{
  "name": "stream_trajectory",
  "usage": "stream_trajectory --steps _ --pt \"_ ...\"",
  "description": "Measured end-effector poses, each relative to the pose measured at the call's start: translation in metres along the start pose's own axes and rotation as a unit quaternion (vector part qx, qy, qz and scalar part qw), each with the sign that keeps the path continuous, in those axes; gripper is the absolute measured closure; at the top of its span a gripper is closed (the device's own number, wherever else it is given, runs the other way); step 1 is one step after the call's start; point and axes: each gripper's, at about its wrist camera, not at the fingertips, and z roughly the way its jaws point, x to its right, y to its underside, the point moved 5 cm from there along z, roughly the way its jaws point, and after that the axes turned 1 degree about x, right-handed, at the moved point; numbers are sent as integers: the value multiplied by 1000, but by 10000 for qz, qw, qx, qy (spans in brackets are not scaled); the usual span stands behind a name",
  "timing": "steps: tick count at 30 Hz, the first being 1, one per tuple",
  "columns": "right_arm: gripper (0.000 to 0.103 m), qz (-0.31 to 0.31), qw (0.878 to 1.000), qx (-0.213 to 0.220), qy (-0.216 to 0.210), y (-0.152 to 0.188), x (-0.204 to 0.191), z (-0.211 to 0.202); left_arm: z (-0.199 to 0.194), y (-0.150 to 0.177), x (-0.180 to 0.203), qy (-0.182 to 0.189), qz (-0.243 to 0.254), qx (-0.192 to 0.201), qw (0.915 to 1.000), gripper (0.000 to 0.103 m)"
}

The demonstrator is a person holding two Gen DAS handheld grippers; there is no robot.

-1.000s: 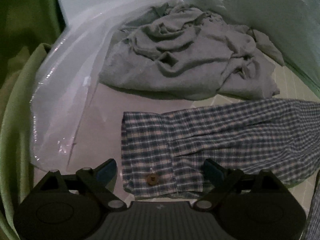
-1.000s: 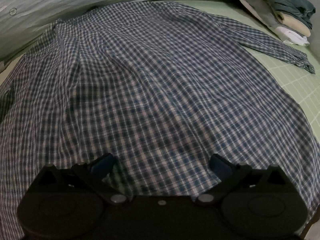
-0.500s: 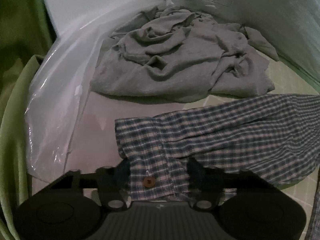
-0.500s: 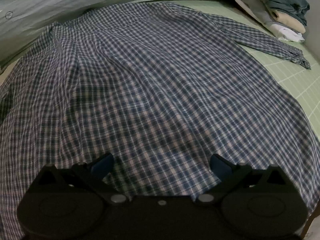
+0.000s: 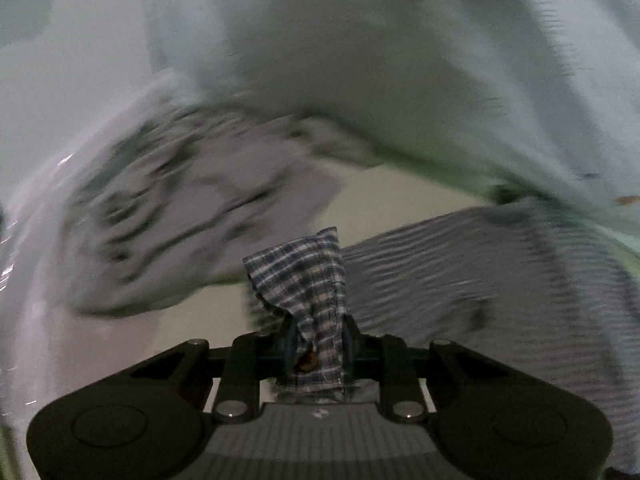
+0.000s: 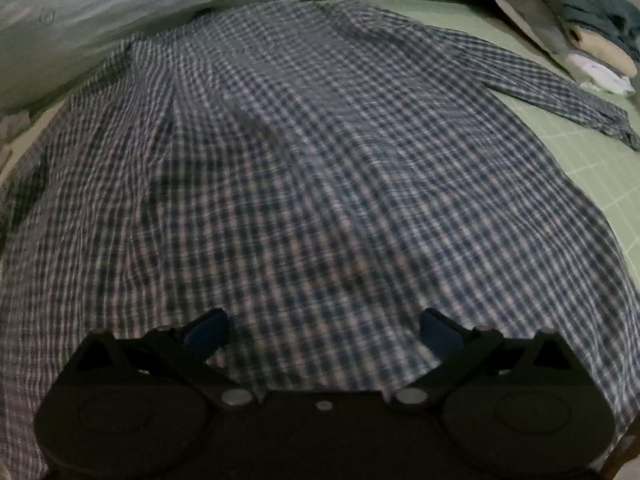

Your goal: Fold clothes

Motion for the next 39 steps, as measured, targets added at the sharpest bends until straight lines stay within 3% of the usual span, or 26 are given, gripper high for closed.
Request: stream_trajectory --steps 5,7,9,11,17,24,28,31,34,39 --pt "0 437 9989 115 -104 -5 36 -7 -5 20 102 970 323 -38 9948 74" --pt "0 603 9980 153 -125 -7 50 -8 -2 35 140 1285 504 -187 9902 60" --pt "0 712 9972 187 -128 -7 60 -8 0 50 160 1291 646 -293 9891 35" --pt "0 756 9969 203 -117 -6 66 -10 2 63 166 1173 734 -414 9895 23" --pt "0 614 9971 334 -288 -13 48 -13 14 69 124 550 445 -639 9954 16" --pt "0 -144 9970 582 -491 -46 -39 -17 31 68 74 -244 385 -905 9949 14" --pt "1 -299 9964 625 -494 -56 -88 -13 48 68 56 -313 345 -1126 9925 14" --pt "9 -187 9975 473 -499 -54 -116 -8 62 69 49 -319 409 -1267 9906 14" --pt "27 -146 9985 202 -492 -45 -134 -4 71 70 46 -222 355 -1383 9895 14" --pt "34 -300 9983 -212 -454 -28 -154 5 85 71 52 -25 368 -1488 9882 13"
